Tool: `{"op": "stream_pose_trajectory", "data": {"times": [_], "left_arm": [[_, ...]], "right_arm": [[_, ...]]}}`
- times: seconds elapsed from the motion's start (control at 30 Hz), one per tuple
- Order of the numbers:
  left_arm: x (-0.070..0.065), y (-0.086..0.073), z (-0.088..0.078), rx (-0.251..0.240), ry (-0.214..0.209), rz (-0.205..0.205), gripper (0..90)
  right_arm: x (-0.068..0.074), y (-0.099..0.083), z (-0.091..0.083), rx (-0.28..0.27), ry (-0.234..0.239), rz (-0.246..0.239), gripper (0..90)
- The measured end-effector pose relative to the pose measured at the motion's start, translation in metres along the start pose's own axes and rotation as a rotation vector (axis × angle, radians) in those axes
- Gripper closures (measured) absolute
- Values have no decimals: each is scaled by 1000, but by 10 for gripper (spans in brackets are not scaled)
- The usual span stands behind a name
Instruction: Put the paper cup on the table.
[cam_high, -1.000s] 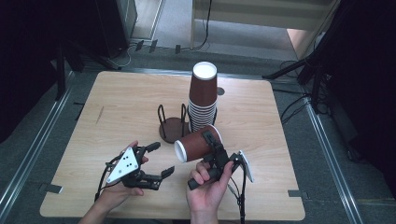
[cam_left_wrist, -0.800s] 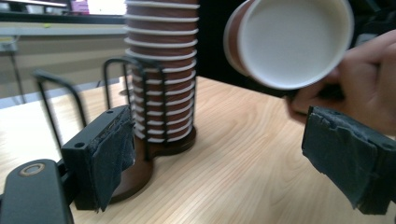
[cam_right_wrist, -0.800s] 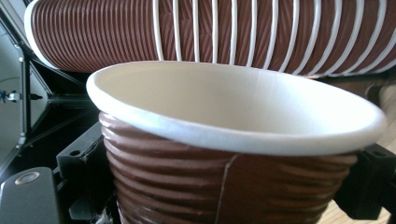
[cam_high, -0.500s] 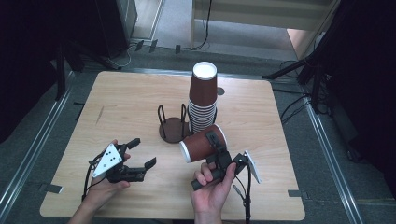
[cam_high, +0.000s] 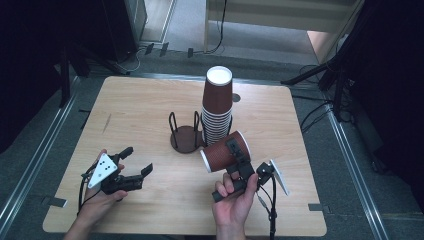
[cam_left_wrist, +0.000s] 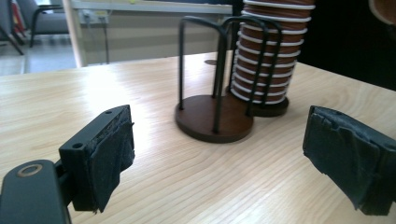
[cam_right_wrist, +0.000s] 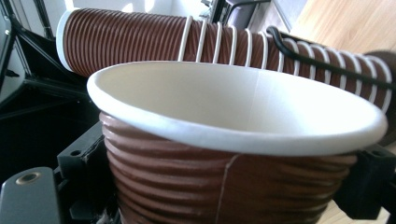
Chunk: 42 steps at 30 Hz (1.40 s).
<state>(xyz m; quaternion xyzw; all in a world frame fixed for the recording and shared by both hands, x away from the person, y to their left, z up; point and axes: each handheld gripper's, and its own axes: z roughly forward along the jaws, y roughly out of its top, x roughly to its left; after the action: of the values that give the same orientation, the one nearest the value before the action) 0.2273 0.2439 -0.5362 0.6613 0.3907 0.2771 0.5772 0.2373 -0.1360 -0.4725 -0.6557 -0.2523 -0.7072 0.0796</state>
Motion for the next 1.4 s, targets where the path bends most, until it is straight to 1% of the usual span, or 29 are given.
{"op": "stream_pose_trajectory", "data": {"times": [0.07, 0.1, 0.2, 0.27, 0.3, 0.37, 0.47, 0.6, 0.7, 0.8, 0.93, 0.97, 1.0, 1.1, 1.2, 1.37, 1.4], "left_arm": [[4, -2, -3, 1, 21, -1, 95], [7, -3, -4, 4, 30, -5, 95], [13, -6, -10, 10, 53, -10, 95], [18, -7, -14, 13, 69, -14, 95], [20, -8, -16, 15, 77, -15, 95], [26, -9, -18, 19, 94, -22, 95], [34, -11, -22, 13, 120, -46, 95], [42, -12, -24, 17, 146, -57, 95], [45, -13, -25, 20, 157, -63, 95], [47, -14, -26, 22, 166, -67, 95], [48, -15, -25, 29, 173, -67, 95], [49, -15, -25, 32, 175, -66, 95], [49, -16, -25, 38, 177, -60, 95], [49, -16, -25, 35, 179, -69, 95], [50, -16, -25, 32, 177, -75, 95], [50, -16, -25, 29, 188, -73, 98], [50, -16, -25, 29, 190, -73, 99]], "right_arm": [[1, 2, -1, -5, -8, -22, 111], [0, 3, -1, -14, -13, -44, 111], [-1, 7, -3, -23, -16, -60, 111], [-1, 9, -4, -22, -30, -72, 112], [-2, 10, -4, -27, -34, -91, 112], [-2, 11, -4, -30, -46, -112, 113], [-2, 13, -5, -36, -60, -148, 114], [-2, 17, -5, -50, -85, -204, 114], [-1, 21, -5, -55, -97, -227, 115], [0, 27, -4, -63, -111, -264, 115], [2, 33, -3, -65, -127, -301, 115], [2, 34, -3, -65, -126, -308, 116], [3, 35, -2, -65, -127, -305, 117], [3, 38, -1, -66, -128, -331, 119], [4, 40, 0, -65, -140, -352, 120], [3, 45, 1, -98, -150, -400, 119], [3, 46, 1, -97, -153, -411, 119]]}}
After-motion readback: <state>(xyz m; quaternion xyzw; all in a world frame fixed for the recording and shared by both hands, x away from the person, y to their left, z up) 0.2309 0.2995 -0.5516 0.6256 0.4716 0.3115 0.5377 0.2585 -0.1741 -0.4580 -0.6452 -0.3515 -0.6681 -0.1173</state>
